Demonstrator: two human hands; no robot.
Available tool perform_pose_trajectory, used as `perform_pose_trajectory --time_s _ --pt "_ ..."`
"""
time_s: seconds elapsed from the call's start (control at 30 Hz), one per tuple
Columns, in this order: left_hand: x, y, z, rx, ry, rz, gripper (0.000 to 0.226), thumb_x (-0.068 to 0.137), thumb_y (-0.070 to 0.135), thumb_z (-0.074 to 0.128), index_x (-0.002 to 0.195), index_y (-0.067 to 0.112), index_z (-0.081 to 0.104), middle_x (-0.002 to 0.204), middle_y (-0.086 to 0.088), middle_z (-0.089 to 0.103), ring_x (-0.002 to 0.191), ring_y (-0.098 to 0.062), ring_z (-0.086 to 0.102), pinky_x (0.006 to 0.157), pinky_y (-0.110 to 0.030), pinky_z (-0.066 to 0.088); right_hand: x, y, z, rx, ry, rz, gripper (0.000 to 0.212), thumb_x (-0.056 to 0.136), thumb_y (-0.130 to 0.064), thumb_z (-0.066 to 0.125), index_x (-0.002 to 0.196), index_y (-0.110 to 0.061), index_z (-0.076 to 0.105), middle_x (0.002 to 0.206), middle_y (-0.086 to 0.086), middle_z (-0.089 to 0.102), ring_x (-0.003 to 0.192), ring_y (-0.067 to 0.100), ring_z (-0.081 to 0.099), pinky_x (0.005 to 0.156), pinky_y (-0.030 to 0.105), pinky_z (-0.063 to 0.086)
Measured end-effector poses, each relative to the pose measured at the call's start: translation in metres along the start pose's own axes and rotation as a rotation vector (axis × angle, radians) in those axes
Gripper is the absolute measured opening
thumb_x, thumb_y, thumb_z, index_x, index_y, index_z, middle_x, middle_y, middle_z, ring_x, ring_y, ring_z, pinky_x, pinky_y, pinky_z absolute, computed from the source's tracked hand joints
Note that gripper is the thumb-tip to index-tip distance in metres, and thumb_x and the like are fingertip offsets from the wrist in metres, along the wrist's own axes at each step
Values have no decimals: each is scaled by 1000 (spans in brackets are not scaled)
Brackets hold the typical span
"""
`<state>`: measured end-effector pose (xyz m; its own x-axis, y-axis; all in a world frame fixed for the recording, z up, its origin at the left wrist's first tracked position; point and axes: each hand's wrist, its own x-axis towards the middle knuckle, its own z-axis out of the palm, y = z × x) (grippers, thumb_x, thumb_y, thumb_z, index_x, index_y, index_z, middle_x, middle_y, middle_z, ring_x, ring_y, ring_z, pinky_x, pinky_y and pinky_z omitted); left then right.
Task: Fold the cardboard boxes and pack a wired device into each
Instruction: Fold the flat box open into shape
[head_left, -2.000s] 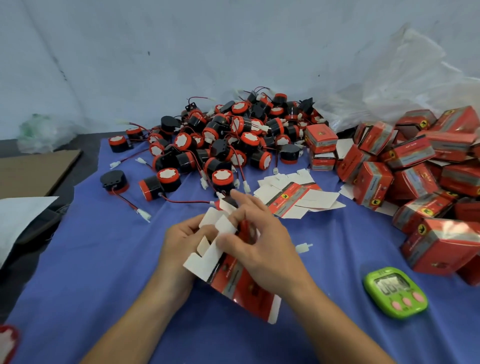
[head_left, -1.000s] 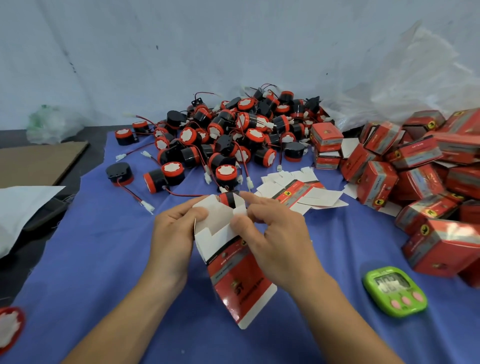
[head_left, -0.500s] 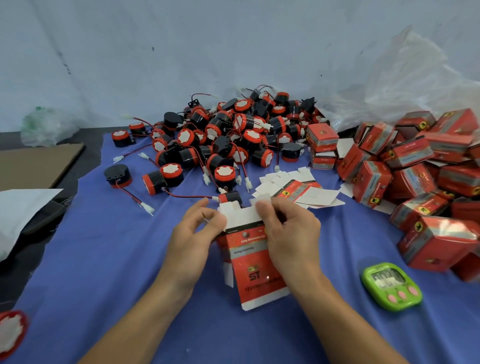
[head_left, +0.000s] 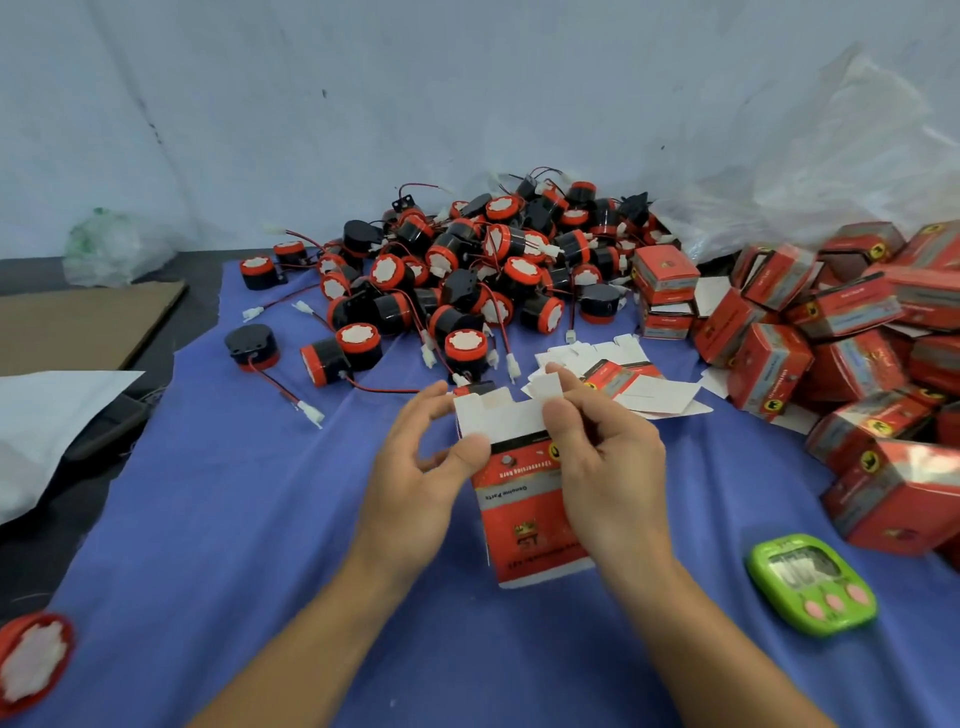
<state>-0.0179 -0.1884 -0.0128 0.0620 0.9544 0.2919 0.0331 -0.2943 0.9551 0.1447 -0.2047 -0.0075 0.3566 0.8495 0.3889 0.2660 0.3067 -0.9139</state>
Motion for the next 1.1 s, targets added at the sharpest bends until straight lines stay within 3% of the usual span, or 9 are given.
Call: perform_pose_trajectory --time_s 0.1,0.17,0.27,0.4,0.5,0.67,0.83,0.93,1.1 --pt "1 -2 3 -81 -93 -32 23 88 32 66 109 42 68 124 16 70 121 -3 64 96 -26 55 3 2 -3 65 -40 76 25 99 -22 65 81 -32 79 116 -20 75 118 -2 65 99 41 55" --pt "-1 2 3 -27 -65 31 15 91 31 64 104 35 69 126 13 69 121 -9 64 95 -29 56 4 -3 -4 66 -69 11 26 99 -21 66 77 -31 75 124 -21 72 129 -6 56 104 34 51" --pt "0 13 -6 269 64 369 5 94 26 66 95 27 61 142 19 56 133 -3 53 97 -15 48 5 -11 -6 -104 -31 -270 19 98 -26 64 82 -23 72 137 -31 60 144 4 42 106 18 41" --pt "8 4 -23 641 104 804 3 100 19 61 101 16 62 153 -10 42 150 -25 37 121 -30 33 3 -11 -8 -200 -28 -416 8 90 -17 73 93 -21 79 134 -36 55 136 2 48 102 11 40" --pt "8 -8 -23 690 52 660 12 99 17 67 97 10 76 157 -10 42 148 -31 38 121 -24 30 0 -5 -9 -220 -138 -238 16 84 -17 83 89 -31 80 129 -38 56 125 -13 52 99 3 35" --pt "4 -5 -20 475 -59 283 17 96 49 65 97 65 70 161 37 19 147 16 21 110 -2 22 7 -1 -16 -164 -256 -15 21 84 -25 81 76 -44 78 126 -27 69 119 -18 56 93 5 42" --pt "-3 -9 -8 513 57 283 29 99 51 54 96 33 77 150 30 49 124 20 48 87 -2 37 5 2 -9 -213 -212 0 8 93 -31 73 88 -38 73 105 -63 48 111 -28 49 84 -1 37" --pt "-4 -8 -2 538 119 332 39 99 49 51 91 23 79 110 31 67 85 8 58 68 -5 38 1 1 -4 -243 -259 -40 11 98 -44 55 97 -37 63 103 -49 55 100 -9 57 77 11 40" --pt "-3 -2 -6 567 235 357 30 101 46 50 91 27 72 80 32 57 65 2 47 57 -7 34 3 0 -3 -338 -288 -220 28 104 -48 41 106 -34 65 145 -48 27 145 -20 18 106 1 20"
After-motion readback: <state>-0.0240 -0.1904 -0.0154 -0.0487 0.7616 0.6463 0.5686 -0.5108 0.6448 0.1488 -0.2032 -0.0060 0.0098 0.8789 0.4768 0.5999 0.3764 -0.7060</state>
